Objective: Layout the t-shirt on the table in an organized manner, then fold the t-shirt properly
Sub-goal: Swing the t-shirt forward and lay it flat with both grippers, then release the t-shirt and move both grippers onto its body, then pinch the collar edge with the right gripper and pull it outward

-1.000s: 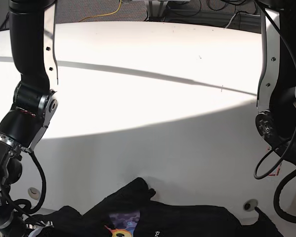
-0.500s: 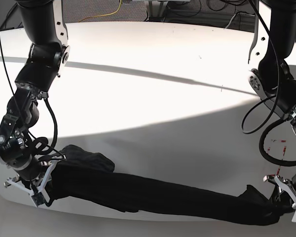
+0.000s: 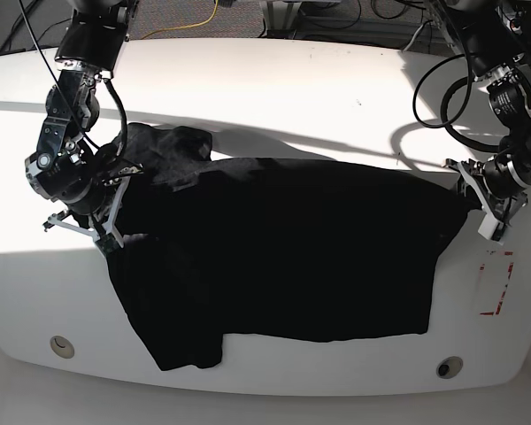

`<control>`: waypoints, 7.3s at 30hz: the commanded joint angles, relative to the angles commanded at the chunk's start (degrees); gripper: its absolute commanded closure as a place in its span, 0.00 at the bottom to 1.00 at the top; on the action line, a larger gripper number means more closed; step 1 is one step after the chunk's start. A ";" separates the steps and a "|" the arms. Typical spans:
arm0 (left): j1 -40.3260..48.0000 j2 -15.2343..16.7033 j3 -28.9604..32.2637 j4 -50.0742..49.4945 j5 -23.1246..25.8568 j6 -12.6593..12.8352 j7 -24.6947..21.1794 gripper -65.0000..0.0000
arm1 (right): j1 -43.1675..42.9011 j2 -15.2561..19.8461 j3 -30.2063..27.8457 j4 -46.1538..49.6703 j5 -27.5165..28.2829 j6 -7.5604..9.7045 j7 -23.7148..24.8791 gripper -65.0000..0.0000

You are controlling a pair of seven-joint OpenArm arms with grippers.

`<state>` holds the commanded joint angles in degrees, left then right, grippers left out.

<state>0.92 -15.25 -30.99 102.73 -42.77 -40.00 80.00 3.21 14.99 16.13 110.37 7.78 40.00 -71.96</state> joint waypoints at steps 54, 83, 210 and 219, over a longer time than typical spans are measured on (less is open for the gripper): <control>-1.67 -6.86 -0.44 3.87 -10.73 2.59 0.00 0.42 | -6.07 -7.82 3.69 3.25 0.35 0.00 2.37 0.00; -9.58 -2.20 22.33 -24.44 19.96 4.18 -19.47 0.42 | -3.78 -12.57 3.78 -19.52 0.00 0.00 13.98 0.85; -10.64 -3.43 26.11 -7.03 28.04 0.00 -14.64 0.42 | -32.26 -23.99 24.97 5.63 14.77 0.00 5.10 1.00; -9.93 -3.52 26.11 -7.03 28.04 0.00 -14.64 0.42 | -38.59 -23.99 26.46 5.63 21.71 0.00 5.10 1.00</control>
<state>-9.01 -18.77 -4.88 95.69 -14.73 -40.00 65.36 -35.38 -9.00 42.59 116.00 29.49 40.00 -66.86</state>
